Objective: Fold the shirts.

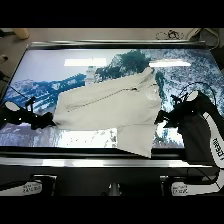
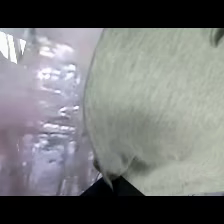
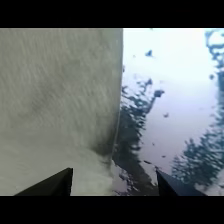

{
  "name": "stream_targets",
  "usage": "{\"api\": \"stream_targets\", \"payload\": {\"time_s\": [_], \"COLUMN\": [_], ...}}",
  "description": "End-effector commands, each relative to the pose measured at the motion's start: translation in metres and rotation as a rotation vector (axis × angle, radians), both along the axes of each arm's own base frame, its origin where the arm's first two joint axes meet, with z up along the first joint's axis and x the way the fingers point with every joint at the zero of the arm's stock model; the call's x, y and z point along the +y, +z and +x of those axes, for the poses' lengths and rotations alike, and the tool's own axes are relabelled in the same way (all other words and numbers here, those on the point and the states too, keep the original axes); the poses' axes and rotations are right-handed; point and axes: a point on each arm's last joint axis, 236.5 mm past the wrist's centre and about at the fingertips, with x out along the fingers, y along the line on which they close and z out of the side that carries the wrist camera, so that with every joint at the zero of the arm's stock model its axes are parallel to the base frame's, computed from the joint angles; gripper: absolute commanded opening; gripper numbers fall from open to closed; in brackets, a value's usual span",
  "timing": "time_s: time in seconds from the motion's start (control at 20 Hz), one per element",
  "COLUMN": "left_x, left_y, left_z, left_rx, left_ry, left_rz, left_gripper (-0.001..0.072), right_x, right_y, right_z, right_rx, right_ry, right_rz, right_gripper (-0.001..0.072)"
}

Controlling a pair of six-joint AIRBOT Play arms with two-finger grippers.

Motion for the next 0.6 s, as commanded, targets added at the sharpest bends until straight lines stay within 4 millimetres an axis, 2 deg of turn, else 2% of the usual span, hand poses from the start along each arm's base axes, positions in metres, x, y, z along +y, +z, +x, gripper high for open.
{"api": "stream_targets", "payload": {"time_s": [0.0, 0.05, 0.1, 0.15, 0.2, 0.25, 0.3, 0.35, 0.4, 0.45, 0.5, 0.55], "left_x": [-0.019, -0.023, -0.025, -0.025, -0.025, -0.021, -0.017, -0.01, -0.002, 0.005, 0.006, 0.004], "left_y": [0.018, 0.021, 0.024, 0.03, 0.04, 0.058, 0.086, 0.129, 0.192, 0.265, 0.35, 0.448], "left_z": [0.01, 0.01, 0.01, 0.012, 0.015, 0.023, 0.035, 0.052, 0.068, 0.076, 0.073, 0.053], "left_rx": [-0.069, -0.08, -0.09, -0.105, -0.127, -0.178, -0.254, -0.375, -0.54, -0.718, -0.923, -1.158], "left_ry": [-0.02, -0.036, -0.044, -0.047, -0.053, -0.071, -0.088, -0.102, -0.119, -0.115, -0.098, -0.056], "left_rz": [-0.055, -0.056, -0.054, -0.051, -0.047, -0.035, -0.01, 0.036, 0.102, 0.176, 0.24, 0.302], "left_gripper": [0.0026, 0.0026, 0.0025, 0.0026, 0.0025, 0.0024, 0.0023, 0.0022, 0.0022, 0.0022, 0.0022, 0.0023], "right_x": [0.023, 0.024, 0.027, 0.03, 0.035, 0.041, 0.043, 0.041, 0.036, 0.034, 0.033, 0.031], "right_y": [-0.016, -0.019, -0.02, -0.019, -0.012, 0.003, 0.029, 0.07, 0.131, 0.208, 0.308, 0.404], "right_z": [0.019, 0.024, 0.028, 0.034, 0.038, 0.043, 0.051, 0.068, 0.089, 0.103, 0.104, 0.087], "right_rx": [-0.059, -0.065, -0.073, -0.086, -0.105, -0.143, -0.202, -0.309, -0.467, -0.657, -0.902, -1.152], "right_ry": [-0.085, -0.103, -0.123, -0.143, -0.137, -0.086, -0.022, 0.027, 0.065, 0.088, 0.103, 0.102], "right_rz": [0.105, 0.112, 0.124, 0.142, 0.171, 0.204, 0.223, 0.213, 0.176, 0.139, 0.085, 0.014], "right_gripper": [0.0457, 0.0404, 0.0308, 0.0133, 0.0025, 0.0023, 0.0021, 0.0021, 0.0021, 0.0021, 0.0021, 0.0022]}}
